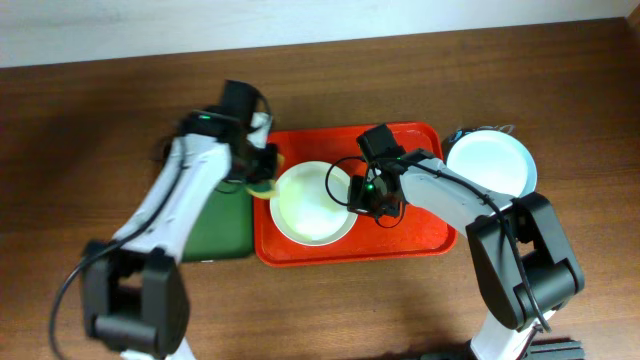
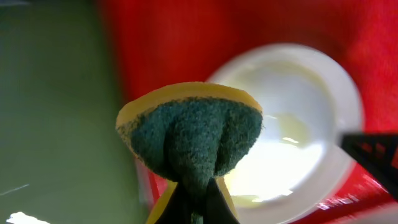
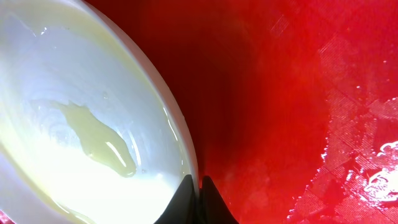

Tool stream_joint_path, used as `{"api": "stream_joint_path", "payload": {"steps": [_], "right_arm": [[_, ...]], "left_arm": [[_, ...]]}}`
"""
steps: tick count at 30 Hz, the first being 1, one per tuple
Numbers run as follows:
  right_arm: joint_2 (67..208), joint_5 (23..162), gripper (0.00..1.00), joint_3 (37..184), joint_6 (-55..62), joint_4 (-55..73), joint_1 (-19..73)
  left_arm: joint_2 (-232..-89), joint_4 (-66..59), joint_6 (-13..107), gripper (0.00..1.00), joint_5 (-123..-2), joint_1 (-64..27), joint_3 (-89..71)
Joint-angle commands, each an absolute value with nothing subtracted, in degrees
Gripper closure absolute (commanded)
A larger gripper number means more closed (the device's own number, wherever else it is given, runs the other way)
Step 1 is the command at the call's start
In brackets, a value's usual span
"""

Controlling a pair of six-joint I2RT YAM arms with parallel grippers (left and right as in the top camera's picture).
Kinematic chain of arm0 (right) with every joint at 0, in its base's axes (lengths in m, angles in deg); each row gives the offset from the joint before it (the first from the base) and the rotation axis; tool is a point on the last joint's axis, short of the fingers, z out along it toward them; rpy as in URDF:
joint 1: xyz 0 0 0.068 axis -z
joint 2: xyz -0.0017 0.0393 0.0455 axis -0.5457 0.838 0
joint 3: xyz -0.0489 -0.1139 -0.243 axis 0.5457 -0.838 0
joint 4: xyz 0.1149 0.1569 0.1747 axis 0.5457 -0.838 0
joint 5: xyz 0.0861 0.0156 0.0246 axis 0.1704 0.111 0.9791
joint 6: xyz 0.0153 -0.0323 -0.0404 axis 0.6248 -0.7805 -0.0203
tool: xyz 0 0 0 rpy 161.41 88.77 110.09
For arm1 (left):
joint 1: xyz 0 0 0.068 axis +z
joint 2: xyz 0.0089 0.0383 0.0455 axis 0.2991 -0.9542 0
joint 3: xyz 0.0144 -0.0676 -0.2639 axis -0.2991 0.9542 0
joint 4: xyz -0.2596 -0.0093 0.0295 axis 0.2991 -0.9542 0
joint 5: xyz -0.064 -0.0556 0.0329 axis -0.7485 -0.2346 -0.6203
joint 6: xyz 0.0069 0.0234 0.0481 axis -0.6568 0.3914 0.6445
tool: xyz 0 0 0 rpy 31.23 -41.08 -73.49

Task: Clean dirty plates on tray and stack at the side
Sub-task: 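Put the sponge back in the green tray and retract the left arm, then lift the cream plate with the right gripper and carry it left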

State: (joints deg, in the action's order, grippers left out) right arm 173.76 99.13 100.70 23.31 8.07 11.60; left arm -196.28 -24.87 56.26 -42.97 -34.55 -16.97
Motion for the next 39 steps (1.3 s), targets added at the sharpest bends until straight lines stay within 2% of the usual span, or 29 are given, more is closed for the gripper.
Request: {"api": "stream_joint_path", "payload": {"steps": [1, 5, 13, 14, 15, 16, 20, 25, 30, 33, 36, 39], "right_arm": [[173.6, 97.7, 0.96, 99.9, 23.3, 8.0, 11.3], [173.6, 97.5, 0.96, 99.9, 22.9, 8.1, 11.3], [173.6, 97.5, 0.96, 99.9, 22.9, 8.2, 11.3], [173.6, 97.5, 0.96, 99.9, 22.9, 8.2, 11.3], [173.6, 97.5, 0.96, 99.9, 22.9, 8.2, 11.3], [173.6, 97.5, 0.96, 99.9, 22.9, 8.2, 11.3], [173.6, 97.5, 0.94, 99.9, 22.9, 8.2, 11.3], [173.6, 97.5, 0.91, 99.9, 22.9, 8.2, 11.3], [173.6, 97.1, 0.87, 99.9, 22.9, 8.5, 11.3], [173.6, 97.1, 0.81, 99.9, 22.9, 8.4, 11.3], [173.6, 97.1, 0.71, 99.9, 22.9, 8.6, 11.3], [173.6, 97.1, 0.7, 99.9, 22.9, 8.6, 11.3]], "left_arm": [[-193.4, -27.7, 56.9, 1.0, -29.7, -28.6, -17.9], [-194.9, -27.8, 57.0, 1.0, -29.7, -25.6, -15.5], [-202.3, -20.0, 56.7, 1.0, -27.8, -25.5, -7.1], [-202.7, -19.8, 56.7, 0.98, -27.8, -25.5, -7.1], [-202.7, -19.8, 56.7, 0.56, -27.8, -25.5, -7.2], [-202.7, -20.7, 56.7, 0.02, -27.9, -25.5, -8.3], [-200.0, -29.3, 53.0, 0.01, -28.2, -24.3, -19.1], [-191.2, -34.5, 51.1, 0.01, -28.3, -16.7, -34.5], [-188.3, -34.3, 51.1, 0.01, -28.3, -9.0, -34.9], [-188.3, -34.3, 51.1, 0.01, -28.3, -8.7, -34.9], [-188.3, -34.3, 51.1, 0.01, -28.3, -8.8, -34.9], [-188.3, -34.3, 51.1, 0.01, -28.3, -8.9, -34.9]]}}
